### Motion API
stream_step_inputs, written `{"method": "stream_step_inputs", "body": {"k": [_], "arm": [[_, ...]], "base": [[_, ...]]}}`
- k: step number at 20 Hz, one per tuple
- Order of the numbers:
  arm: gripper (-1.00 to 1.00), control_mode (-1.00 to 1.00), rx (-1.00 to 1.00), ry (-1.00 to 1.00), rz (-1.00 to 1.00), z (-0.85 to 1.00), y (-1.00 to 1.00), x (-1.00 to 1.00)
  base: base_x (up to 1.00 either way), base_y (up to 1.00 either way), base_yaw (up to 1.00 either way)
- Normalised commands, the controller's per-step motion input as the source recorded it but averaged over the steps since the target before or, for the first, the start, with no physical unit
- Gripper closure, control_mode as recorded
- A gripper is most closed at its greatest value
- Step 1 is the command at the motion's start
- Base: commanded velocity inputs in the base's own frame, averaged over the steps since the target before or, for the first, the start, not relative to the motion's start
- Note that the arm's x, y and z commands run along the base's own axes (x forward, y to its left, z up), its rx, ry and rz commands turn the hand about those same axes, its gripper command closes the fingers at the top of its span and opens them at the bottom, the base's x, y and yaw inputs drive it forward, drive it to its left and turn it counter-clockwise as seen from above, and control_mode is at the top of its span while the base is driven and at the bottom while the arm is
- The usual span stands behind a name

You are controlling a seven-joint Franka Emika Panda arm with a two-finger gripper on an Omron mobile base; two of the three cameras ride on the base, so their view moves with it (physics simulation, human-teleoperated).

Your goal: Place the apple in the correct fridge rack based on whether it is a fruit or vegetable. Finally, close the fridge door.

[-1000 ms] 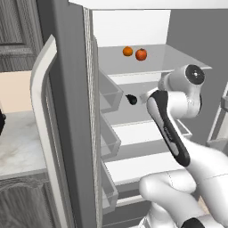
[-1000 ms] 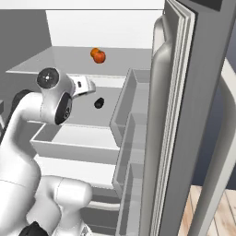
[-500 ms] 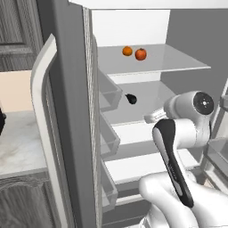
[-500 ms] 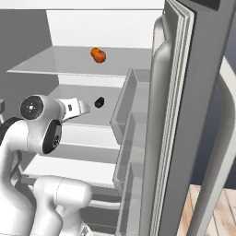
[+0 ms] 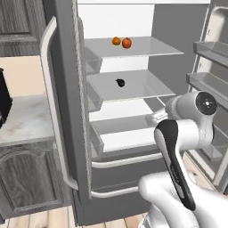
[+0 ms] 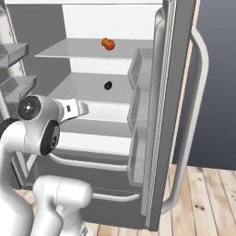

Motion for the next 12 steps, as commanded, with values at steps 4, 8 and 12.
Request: {"method": "stream_step_inputs", "body": {"k": [4,8,12], "arm": [[-1.00,1.00,0.00,0.00,0.00,0.00,0.00,0.00],[-1.00,-1.00,0.00,0.00,0.00,0.00,0.00,0.00],[-1.00,-1.00,0.00,0.00,0.00,0.00,0.00,-0.06]], "base": [[-0.33,0.00,0.00],[0.00,0.00,0.00],[0.00,0.00,0.00]]}}
